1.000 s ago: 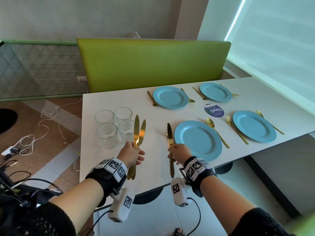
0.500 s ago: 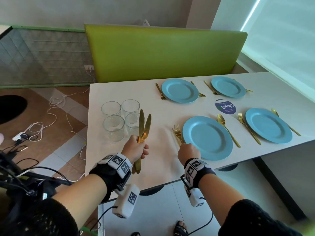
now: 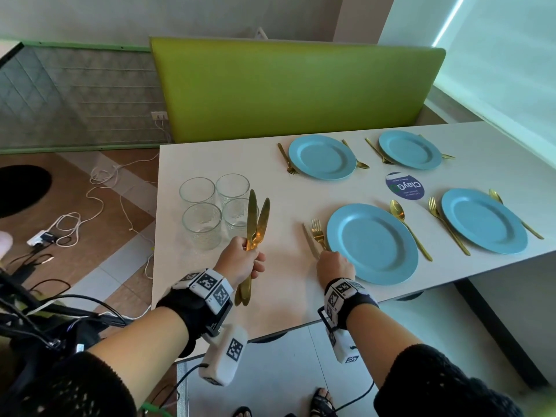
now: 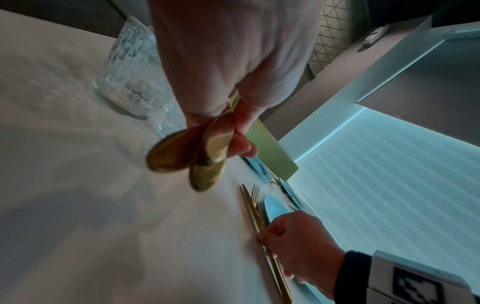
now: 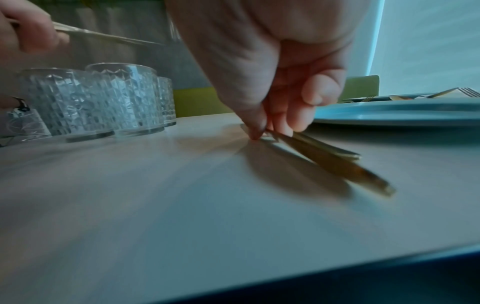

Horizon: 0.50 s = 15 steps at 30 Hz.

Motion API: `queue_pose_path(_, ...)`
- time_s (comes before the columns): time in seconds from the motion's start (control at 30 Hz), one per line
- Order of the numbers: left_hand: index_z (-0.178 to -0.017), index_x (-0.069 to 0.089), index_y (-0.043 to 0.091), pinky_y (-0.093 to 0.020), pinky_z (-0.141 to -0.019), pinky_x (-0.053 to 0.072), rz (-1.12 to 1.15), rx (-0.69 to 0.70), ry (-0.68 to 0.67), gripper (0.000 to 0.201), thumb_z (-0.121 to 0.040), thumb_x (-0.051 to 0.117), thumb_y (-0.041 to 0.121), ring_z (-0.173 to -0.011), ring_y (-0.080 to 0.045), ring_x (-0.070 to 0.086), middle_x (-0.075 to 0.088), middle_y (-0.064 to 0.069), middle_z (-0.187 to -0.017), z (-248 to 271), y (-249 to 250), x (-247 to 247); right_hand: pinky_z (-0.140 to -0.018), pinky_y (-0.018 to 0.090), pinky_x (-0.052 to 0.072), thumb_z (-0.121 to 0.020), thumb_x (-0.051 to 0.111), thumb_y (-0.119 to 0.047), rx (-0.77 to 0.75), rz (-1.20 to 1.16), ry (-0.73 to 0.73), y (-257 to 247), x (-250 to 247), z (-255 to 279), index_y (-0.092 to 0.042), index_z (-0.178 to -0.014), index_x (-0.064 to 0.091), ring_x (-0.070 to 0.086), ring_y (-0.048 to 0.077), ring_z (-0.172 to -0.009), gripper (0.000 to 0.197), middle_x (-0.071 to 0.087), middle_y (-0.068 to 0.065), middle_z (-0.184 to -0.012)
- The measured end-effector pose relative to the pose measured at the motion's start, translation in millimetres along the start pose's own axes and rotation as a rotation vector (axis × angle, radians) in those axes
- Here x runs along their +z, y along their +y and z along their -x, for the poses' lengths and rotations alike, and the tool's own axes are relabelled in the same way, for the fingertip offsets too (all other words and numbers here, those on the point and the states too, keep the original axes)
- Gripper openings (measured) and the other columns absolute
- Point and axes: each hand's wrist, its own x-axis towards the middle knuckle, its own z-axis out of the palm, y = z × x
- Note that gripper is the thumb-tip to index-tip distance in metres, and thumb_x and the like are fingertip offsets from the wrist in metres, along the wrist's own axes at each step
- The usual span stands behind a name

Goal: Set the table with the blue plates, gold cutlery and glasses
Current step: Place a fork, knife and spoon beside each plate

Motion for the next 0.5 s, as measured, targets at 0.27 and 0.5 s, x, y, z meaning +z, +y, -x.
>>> queue_pose_path(0.27, -0.083, 0.046, 0.019, -0.022, -0.053, 0.045, -0.001, -0.01, -0.021, 0.017, -0.098, 0.042, 0.011, -0.06, -0.014, 0.054, 0.059, -0.008, -0.084, 3.1, 1.6, 4.1, -0.084, 0.032, 0.05, -0.097, 0.045, -0.016, 0.056, -0.083, 0.011, 5.5, 7.1, -0.9, -0.01, -0.116, 0.062, 0.062, 0.027, -0.106, 0.027, 0.065, 0.009, -0.113)
queue_pose_path(0.5, -0.099, 0.047, 0.011, -0.022, -0.054, 0.046, -0.002, -0.015, -0.018, 0.006, -0.098, 0.041, 0.011, -0.061, -0.014, 0.055, 0.06, -0.008, -0.085, 3.2, 4.1, 5.5, -0.085, 0.034, 0.05, -0.093, 0.046, -0.011, 0.096, -0.124, 0.009, 5.3, 9.9, 1.9, -0.008, -0.115, 0.062, 0.062, 0.027, -0.107, 0.027, 0.065, 0.009, -0.114)
